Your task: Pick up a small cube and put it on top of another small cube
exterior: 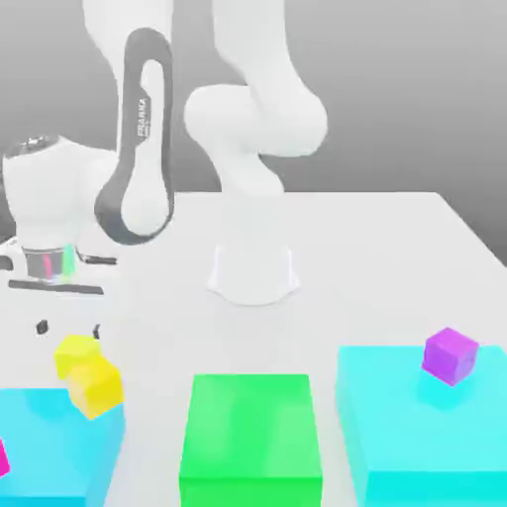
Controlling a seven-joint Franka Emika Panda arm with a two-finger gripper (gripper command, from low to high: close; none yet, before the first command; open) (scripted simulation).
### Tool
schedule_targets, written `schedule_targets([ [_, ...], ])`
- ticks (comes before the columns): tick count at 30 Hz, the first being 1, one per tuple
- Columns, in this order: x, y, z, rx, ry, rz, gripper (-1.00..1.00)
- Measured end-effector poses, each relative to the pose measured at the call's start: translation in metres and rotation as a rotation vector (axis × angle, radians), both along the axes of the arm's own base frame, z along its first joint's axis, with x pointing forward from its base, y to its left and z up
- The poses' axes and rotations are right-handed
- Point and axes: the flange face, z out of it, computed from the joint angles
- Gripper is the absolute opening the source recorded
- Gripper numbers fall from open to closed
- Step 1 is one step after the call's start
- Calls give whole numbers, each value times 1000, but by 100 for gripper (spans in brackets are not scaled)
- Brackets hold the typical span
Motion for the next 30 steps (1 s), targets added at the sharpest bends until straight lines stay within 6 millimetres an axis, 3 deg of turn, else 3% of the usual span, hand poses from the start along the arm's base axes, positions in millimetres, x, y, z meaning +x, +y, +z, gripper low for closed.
schedule_targets([
  [1,-1,0,-10,0,1,1,0],
  [2,-2,1,-18,-1,3,2,-100],
  [9,-2,1,-19,2,3,1,-100],
  [16,0,0,38,3,2,-7,-100],
  [30,135,-37,99,20,3,-487,-100],
])
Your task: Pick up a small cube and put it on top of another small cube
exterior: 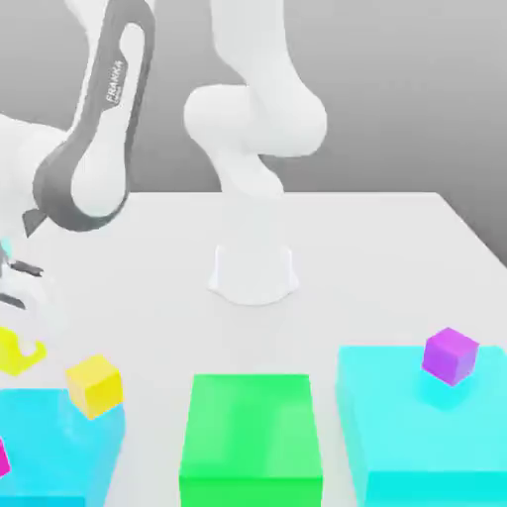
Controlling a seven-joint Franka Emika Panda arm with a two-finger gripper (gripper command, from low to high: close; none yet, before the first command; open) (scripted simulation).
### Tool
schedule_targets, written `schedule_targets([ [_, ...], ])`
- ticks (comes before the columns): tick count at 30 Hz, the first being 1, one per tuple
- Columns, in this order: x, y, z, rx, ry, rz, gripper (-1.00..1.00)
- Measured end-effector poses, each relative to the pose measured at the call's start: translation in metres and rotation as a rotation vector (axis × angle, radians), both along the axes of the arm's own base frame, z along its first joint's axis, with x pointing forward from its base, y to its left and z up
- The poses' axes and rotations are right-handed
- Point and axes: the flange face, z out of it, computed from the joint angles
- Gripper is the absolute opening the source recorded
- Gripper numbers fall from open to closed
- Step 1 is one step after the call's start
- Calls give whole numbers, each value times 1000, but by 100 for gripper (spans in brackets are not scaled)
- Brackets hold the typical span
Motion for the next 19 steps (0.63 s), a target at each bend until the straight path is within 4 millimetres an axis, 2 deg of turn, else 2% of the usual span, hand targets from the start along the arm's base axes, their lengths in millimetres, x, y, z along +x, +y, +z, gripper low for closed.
schedule_targets([
  [5,52,1,27,-1,4,-173,-100],
  [10,104,12,58,-9,6,-339,-100],
  [11,111,14,56,-11,6,-361,-100],
  [13,117,16,29,-12,5,-377,-100],
  [14,117,16,14,-13,6,-380,100],
  [19,117,16,14,-13,6,-380,100],
])
